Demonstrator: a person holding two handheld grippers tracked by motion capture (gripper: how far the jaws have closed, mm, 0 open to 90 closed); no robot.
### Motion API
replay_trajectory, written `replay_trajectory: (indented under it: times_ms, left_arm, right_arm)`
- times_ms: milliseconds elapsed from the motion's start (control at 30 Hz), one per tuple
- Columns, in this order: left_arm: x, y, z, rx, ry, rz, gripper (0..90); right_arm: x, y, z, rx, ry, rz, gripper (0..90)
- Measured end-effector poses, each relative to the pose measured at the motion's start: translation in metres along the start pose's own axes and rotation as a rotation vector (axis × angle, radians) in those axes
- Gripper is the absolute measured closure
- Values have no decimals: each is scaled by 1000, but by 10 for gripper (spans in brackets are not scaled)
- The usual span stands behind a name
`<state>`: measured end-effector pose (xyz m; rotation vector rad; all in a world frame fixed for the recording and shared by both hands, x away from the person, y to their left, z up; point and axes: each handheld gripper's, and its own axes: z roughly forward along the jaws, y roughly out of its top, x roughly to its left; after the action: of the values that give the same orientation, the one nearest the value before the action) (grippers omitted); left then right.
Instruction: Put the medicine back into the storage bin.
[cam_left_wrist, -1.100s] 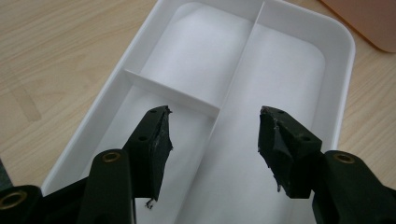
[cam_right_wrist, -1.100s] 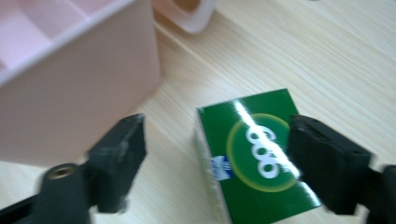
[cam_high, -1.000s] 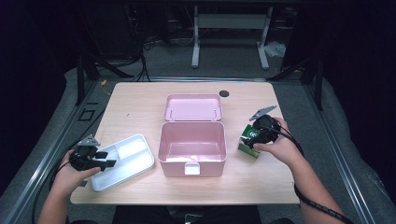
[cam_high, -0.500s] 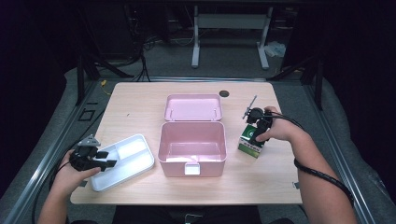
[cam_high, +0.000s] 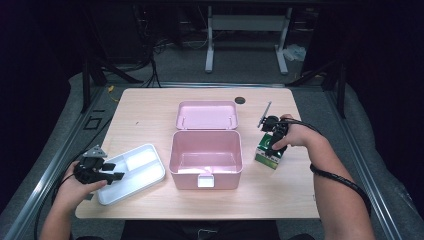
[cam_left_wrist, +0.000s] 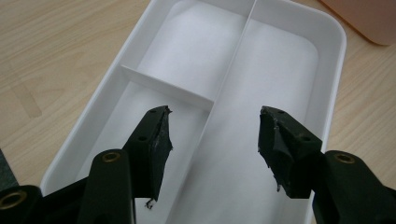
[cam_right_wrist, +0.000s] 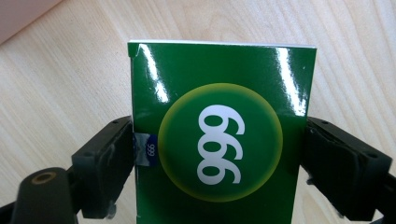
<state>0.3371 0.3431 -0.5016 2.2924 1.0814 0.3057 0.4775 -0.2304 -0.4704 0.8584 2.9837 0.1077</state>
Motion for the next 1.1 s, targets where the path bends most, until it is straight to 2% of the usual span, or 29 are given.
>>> replay_trajectory:
  times_ms: [67, 100, 133, 200, 367, 400, 433, 467, 533, 567, 833, 967, 1000, 1100]
  left_arm:
    - [-1, 0, -1, 1, 2, 2, 439]
    - [-2, 0, -2, 0, 5, 3, 439]
    - [-2, 0, -3, -1, 9, 0, 439]
    - [-3, 0, -5, -8, 10, 3, 439]
    - [-3, 0, -5, -6, 10, 5, 439]
    - [-4, 0, -5, -5, 9, 7, 439]
    - [-4, 0, -5, -5, 9, 9, 439]
    - [-4, 0, -5, -4, 9, 9, 439]
    - [-4, 0, -5, -3, 11, 9, 439]
    - [-4, 0, -5, -3, 11, 9, 439]
    - [-6, 2, -5, -16, 2, 10, 439]
    - [-5, 1, -4, -9, 0, 5, 439]
    - [-4, 0, -4, -7, -1, 6, 439]
    - [-4, 0, -4, -8, -1, 3, 439]
  right_arm:
    - [1, 1, 1, -1, -23, -5, 141]
    - [0, 2, 1, 6, -3, -2, 141]
    - [0, 2, 1, 8, -12, -3, 141]
    - [0, 2, 1, 9, 0, -4, 143]
    - [0, 1, 1, 10, -8, -5, 146]
    - [0, 1, 2, -2, -23, -3, 148]
    - [-1, 0, 2, -4, 0, -6, 149]
    - [-1, 0, 2, -6, 1, -4, 150]
    - [-1, 1, 1, 3, -4, -4, 151]
    - [0, 1, 1, -1, -22, -2, 152]
    - [1, 1, 0, -2, -9, -7, 158]
    - [2, 2, 0, 4, -18, -14, 158]
    - [3, 2, 0, -1, -33, -17, 158]
    - [3, 4, -2, 0, -22, -20, 158]
